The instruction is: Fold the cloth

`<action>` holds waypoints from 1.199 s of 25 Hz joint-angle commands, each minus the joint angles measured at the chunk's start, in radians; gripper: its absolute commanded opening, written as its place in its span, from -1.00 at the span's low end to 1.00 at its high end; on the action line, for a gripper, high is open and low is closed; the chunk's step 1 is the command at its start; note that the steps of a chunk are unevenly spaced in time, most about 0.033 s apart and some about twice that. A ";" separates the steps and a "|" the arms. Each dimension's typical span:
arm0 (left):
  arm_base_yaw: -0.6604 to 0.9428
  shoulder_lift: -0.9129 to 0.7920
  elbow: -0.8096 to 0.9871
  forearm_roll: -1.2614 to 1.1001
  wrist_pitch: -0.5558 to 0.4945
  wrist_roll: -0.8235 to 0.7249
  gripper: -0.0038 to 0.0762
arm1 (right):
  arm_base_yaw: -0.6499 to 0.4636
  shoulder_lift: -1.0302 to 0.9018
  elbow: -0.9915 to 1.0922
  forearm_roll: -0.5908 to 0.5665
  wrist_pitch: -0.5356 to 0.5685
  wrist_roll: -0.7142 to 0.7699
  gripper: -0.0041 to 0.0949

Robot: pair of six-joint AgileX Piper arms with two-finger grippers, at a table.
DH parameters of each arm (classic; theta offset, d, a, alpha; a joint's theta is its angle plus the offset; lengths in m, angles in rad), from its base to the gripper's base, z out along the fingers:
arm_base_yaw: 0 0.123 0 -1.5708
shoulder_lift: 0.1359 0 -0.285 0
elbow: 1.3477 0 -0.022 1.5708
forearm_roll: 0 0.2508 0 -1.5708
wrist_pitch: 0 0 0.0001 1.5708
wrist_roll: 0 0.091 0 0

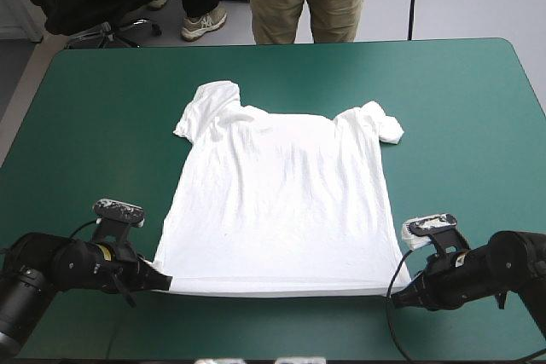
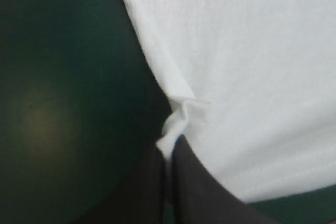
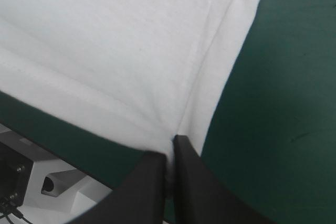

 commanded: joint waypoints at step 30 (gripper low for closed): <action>0.000 -0.131 -0.178 0.033 0.130 -0.123 0.22 | -0.006 -0.091 -0.277 -0.057 -0.218 -0.083 -0.02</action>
